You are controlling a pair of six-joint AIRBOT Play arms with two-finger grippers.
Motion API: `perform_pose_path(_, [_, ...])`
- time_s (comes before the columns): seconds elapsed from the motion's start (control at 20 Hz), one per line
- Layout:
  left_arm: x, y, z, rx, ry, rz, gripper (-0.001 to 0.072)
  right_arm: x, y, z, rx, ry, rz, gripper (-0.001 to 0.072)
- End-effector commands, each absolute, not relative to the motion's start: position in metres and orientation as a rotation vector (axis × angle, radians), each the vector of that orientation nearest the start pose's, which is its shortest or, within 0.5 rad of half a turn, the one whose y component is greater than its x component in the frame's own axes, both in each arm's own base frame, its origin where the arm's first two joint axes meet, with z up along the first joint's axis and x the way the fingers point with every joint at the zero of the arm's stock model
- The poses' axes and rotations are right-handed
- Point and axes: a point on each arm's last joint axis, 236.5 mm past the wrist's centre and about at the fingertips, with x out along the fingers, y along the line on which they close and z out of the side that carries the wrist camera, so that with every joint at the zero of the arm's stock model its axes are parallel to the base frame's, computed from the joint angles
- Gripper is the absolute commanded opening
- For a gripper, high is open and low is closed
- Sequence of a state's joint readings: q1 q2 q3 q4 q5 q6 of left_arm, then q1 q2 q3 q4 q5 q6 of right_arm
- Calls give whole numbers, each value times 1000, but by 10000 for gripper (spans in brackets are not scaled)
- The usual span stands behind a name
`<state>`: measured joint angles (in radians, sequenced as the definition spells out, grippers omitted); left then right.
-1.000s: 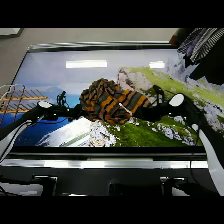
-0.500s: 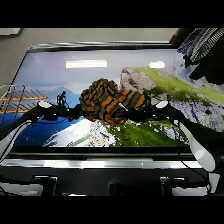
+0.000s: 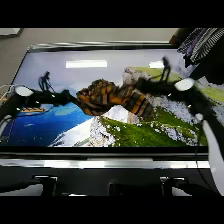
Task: Fold the clothes and pants, and hang the long-sleeved shirts on hangers.
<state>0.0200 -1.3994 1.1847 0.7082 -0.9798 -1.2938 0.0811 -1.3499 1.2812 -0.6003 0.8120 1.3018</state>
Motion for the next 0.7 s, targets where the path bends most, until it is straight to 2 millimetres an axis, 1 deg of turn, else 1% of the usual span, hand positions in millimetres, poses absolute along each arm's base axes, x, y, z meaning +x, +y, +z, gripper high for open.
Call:
perform_pose_path(0.0, [449,-115,178,-445,781,-464,19,465,135,314,580,406,521,26])
perform_pose_path(0.05, [441,-115,224,-411,683,-483,19,448,129,361,545,307,526,26])
perform_pose_path(0.1, [430,-116,265,-381,591,-497,20,429,124,400,502,219,525,26])
perform_pose_path(0.15, [415,-116,304,-353,503,-509,20,406,120,436,451,136,523,26])
perform_pose_path(0.2, [395,-115,343,-324,411,-516,20,378,117,470,410,53,527,26])
perform_pose_path(0.25, [374,-114,377,-296,325,-519,21,349,113,499,369,-23,521,26])
perform_pose_path(0.3, [352,-112,405,-269,246,-513,21,321,110,522,346,-85,512,26])
perform_pose_path(0.35, [331,-111,428,-250,174,-508,20,291,106,542,329,-147,505,26])
perform_pose_path(0.4, [308,-106,448,-229,105,-488,21,264,102,556,308,-200,494,26])
perform_pose_path(0.45, [289,-100,462,-225,58,-457,21,236,98,568,290,-249,480,26])
perform_pose_path(0.55, [254,-80,481,-238,-10,-359,21,192,85,584,288,-322,430,27])
perform_pose_path(0.6, [241,-70,486,-249,-33,-311,21,177,76,589,303,-348,398,27])
perform_pose_path(0.65, [229,-59,491,-262,-55,-264,21,166,68,592,325,-368,368,27])
